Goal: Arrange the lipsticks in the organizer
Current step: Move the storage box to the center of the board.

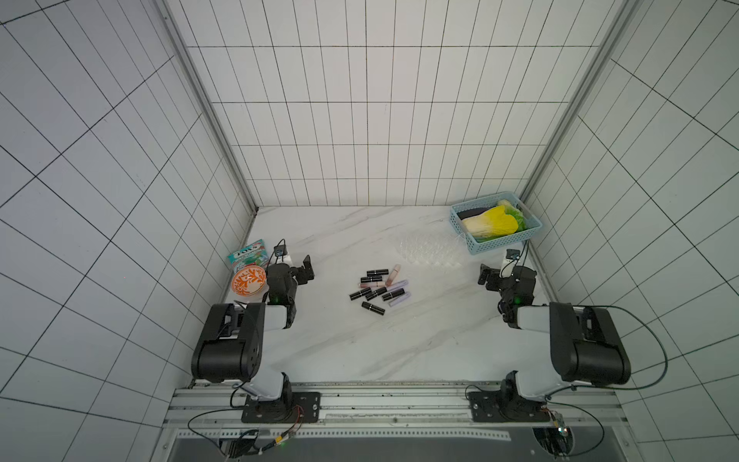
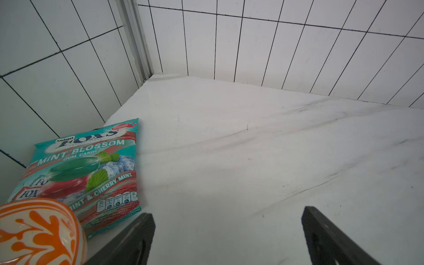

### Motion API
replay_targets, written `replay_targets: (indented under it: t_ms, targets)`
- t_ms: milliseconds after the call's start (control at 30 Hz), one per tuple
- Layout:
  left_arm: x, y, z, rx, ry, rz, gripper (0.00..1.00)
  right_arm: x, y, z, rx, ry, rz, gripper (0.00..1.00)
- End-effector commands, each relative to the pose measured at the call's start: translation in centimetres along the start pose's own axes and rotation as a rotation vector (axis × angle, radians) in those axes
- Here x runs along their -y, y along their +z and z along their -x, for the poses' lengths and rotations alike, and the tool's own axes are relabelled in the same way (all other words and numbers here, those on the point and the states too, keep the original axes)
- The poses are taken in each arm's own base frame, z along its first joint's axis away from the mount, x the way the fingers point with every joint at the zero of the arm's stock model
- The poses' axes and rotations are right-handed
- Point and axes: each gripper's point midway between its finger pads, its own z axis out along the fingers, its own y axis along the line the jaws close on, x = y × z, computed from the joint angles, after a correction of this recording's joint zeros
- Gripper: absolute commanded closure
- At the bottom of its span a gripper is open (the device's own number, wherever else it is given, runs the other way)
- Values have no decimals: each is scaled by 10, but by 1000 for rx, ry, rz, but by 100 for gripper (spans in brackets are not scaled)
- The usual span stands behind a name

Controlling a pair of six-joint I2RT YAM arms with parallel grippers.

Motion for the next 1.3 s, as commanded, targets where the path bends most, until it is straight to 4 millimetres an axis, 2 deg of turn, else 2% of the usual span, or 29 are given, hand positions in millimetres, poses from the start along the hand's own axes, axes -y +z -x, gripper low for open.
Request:
replay_targets:
  t_ms: [0, 400, 500, 600, 633, 700, 800, 867, 1033, 1133, 1267]
  targets:
    - [0, 2, 9, 25, -2, 5, 2, 1, 2, 7, 17, 2, -2, 1]
    - [-2, 1, 11, 30, -3, 26, 2, 3, 1, 9, 24, -3, -31, 1]
    - [-1, -2, 14, 41, 15, 50, 2, 3, -6, 20, 15, -37, -99, 1]
    - [3, -14, 32, 89, 45, 89, 1, 9, -21, 40, -77, -6, -204, 1]
    - [10, -20, 39, 96, 73, 98, 1, 11, -29, 51, -96, 50, -225, 1]
    - [27, -28, 53, 79, 106, 103, 1, 14, -46, 59, -181, 155, -258, 1]
    - [57, -40, 71, -7, 48, 25, 2, -8, -55, 78, -214, 171, -120, 1]
    - [84, -47, 80, -80, 6, -113, 2, -23, -55, 87, -210, 215, 7, 1]
    - [141, -53, 96, -106, -123, -408, 2, -43, -42, 93, -304, 225, 118, 2]
    - [170, -42, 98, -147, -154, -494, 1, -60, -24, 88, -407, 243, 206, 5]
    - [207, -17, 86, -247, -97, -526, 2, -76, -10, 83, -441, 285, 293, 6]
